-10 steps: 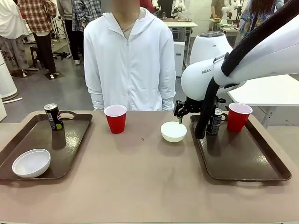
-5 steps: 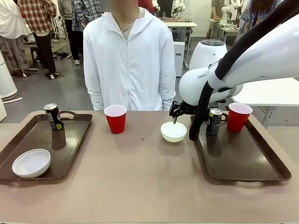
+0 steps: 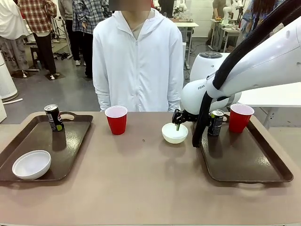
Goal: Prepare tableware on both trays.
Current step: Pick up a Picnic Bowl from the table and place it on a Handle tray.
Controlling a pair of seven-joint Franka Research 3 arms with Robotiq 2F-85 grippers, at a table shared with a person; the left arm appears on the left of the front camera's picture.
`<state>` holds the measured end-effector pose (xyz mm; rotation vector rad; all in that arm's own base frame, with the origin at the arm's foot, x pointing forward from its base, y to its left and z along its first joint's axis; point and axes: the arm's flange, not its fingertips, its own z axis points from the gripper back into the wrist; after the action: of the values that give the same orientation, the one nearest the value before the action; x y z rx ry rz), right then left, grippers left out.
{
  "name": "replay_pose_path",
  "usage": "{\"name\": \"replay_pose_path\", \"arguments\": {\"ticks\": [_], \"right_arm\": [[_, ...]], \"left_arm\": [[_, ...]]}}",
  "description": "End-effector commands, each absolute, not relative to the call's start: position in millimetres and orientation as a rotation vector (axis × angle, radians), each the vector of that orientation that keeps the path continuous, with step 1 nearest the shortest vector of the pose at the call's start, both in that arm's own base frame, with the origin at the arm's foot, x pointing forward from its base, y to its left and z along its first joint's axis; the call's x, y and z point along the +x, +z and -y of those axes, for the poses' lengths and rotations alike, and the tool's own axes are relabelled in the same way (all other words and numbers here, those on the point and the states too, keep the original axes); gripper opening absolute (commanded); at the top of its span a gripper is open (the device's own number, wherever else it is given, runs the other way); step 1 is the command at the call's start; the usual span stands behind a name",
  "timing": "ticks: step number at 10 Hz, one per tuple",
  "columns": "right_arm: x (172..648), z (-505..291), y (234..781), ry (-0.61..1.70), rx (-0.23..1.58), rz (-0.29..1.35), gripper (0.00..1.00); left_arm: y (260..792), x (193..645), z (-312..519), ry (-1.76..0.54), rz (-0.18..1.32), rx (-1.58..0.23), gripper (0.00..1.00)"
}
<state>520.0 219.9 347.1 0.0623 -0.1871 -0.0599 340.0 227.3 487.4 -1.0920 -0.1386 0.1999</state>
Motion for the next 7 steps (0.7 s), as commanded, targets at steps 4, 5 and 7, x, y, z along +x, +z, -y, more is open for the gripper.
{"name": "replay_pose_path", "arguments": {"ticks": [4,5,7], "right_arm": [[533.7,-224.7,339.3,-0.096,0.009,0.148,0.31],[534.4,-224.1,338.0,-0.095,0.009,0.141,0.00],[533.8,-222.8,337.5,-0.089,0.009,0.120,0.00]], "left_arm": [[489.9,339.4,-228.0,0.189,0.153,-1.111,1.00],[489.9,339.4,-228.0,0.189,0.153,-1.111,1.00],[489.9,339.4,-228.0,0.189,0.153,-1.111,1.00]]}}
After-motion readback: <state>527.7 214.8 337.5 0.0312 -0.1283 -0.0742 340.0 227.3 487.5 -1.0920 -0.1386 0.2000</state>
